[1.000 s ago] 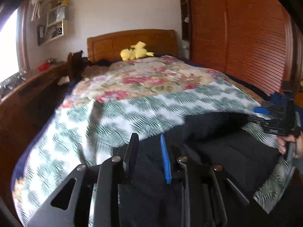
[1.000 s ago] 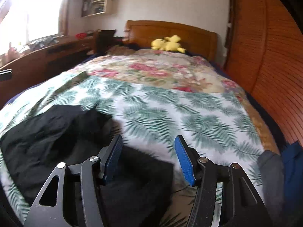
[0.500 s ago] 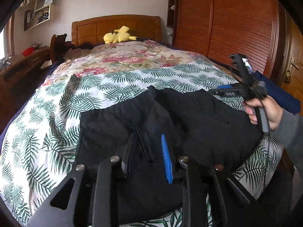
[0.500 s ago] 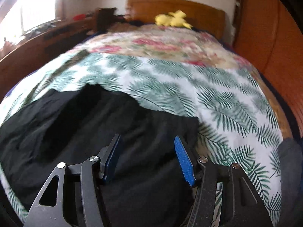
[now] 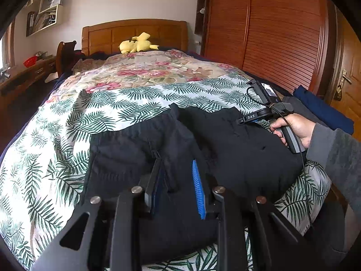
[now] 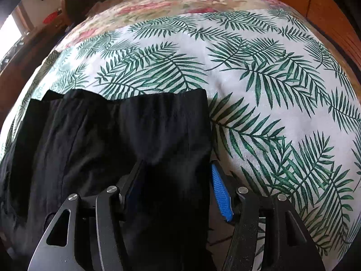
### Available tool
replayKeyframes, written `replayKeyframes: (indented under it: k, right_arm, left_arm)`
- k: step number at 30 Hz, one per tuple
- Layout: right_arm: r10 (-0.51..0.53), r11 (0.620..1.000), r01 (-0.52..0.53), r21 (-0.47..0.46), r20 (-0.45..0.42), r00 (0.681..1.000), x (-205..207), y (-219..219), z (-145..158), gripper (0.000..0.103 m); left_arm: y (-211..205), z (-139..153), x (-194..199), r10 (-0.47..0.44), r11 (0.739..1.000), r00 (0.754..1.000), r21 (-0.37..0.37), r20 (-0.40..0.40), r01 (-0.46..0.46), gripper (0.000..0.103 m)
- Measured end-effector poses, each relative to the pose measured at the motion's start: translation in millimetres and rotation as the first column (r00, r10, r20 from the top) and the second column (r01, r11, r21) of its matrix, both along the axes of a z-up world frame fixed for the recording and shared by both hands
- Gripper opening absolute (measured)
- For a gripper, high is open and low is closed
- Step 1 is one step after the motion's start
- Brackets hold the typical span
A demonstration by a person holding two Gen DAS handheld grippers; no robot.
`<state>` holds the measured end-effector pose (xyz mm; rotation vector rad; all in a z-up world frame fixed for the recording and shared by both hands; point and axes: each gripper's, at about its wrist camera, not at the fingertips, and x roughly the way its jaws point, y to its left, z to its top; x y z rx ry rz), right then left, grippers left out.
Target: Fold large clothes
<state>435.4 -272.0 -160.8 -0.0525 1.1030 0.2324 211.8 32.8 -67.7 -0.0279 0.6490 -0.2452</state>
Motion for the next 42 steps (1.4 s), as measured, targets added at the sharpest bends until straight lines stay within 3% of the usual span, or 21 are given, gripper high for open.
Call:
replayKeyframes:
  k: [1, 3, 6, 8, 11, 14, 16, 19, 20, 21, 26, 32, 39, 42]
  right_arm:
    - [0.017, 1.000, -0.017, -0.001, 0.007, 1.000, -2.3, 2.8, 2.2, 0.043]
    - [0.062, 0.997, -0.060, -0.047, 0.048, 0.997, -7.6, 11.4, 8.0, 0.005]
    - [0.125, 0.991, -0.110, -0.080, 0.200, 0.972, -21.8, 20.1, 31.5, 0.003]
    - [0.058, 0.998, -0.051, -0.033, 0.309, 0.949, -29.9, 9.1, 52.7, 0.003]
    - [-0.032, 0.998, 0.049, -0.045, 0.326, 0.945, -27.1, -4.0, 59.8, 0.002]
    - [-0.069, 0.991, 0.099, -0.096, 0.275, 0.959, -19.2, -8.5, 51.5, 0.002]
    - [-0.062, 0.990, 0.094, -0.110, 0.263, 0.963, -19.6, -7.7, 50.9, 0.003]
    - [-0.038, 0.982, 0.092, -0.166, 0.303, 0.952, -30.2, -3.4, 60.3, 0.034]
    - [-0.021, 0.983, 0.076, -0.169, 0.306, 0.952, -32.2, -1.4, 62.5, 0.050]
    - [0.003, 0.985, 0.050, -0.164, 0.311, 0.950, -37.7, 1.1, 66.6, 0.056]
    - [0.136, 0.987, -0.097, -0.127, 0.344, 0.929, -87.5, 19.5, 81.0, 0.057]
    - [0.320, 0.947, -0.308, -0.088, 0.302, 0.898, -154.8, 59.2, 62.7, 0.057]
    - [0.392, 0.911, -0.412, 0.013, 0.279, 0.877, -196.7, 90.4, 43.8, 0.057]
    - [0.418, 0.901, -0.434, 0.005, 0.255, 0.872, -200.7, 100.5, 32.0, 0.057]
  left_arm:
    - [-0.1, 0.2, 0.1, -0.002, 1.000, 1.000, -0.005, 0.000, 0.002, 0.024]
    - [-0.5, 0.0, 0.5, -0.003, 1.000, 1.000, -0.005, -0.002, 0.003, 0.024]
    - [-0.1, -0.5, 1.2, -0.001, 1.000, 1.000, -0.003, 0.001, 0.001, 0.024]
    - [-0.2, -1.4, 2.6, 0.002, 1.000, 1.000, -0.004, -0.004, -0.002, 0.024]
    - [-0.4, -2.3, 3.8, 0.007, 1.000, 1.000, -0.008, -0.008, -0.007, 0.024]
    - [-2.3, -2.6, 3.5, 0.006, 1.000, 1.000, -0.006, -0.006, -0.006, 0.024]
    - [-2.2, -3.6, 3.9, 0.007, 1.000, 1.000, -0.005, -0.010, -0.007, 0.024]
    - [-1.7, -5.3, 4.1, 0.009, 1.000, 1.000, -0.008, -0.014, -0.009, 0.024]
    - [-2.3, -5.6, 4.1, 0.009, 1.000, 1.000, -0.008, -0.014, -0.009, 0.024]
    - [-3.3, -5.6, 4.0, 0.008, 1.000, 1.000, -0.006, -0.013, -0.008, 0.024]
    - [-8.3, -2.6, 2.2, 0.001, 1.000, 1.000, -0.004, -0.001, -0.001, 0.024]
    - [-22.1, -3.2, -3.6, -0.017, 1.000, 1.000, 0.004, 0.006, 0.017, 0.024]
    - [-29.1, -5.2, -11.8, -0.013, 1.000, 1.000, -0.004, 0.005, 0.013, 0.024]
    - [-28.6, -8.5, -16.2, -0.014, 1.000, 1.000, -0.003, 0.001, 0.014, 0.024]
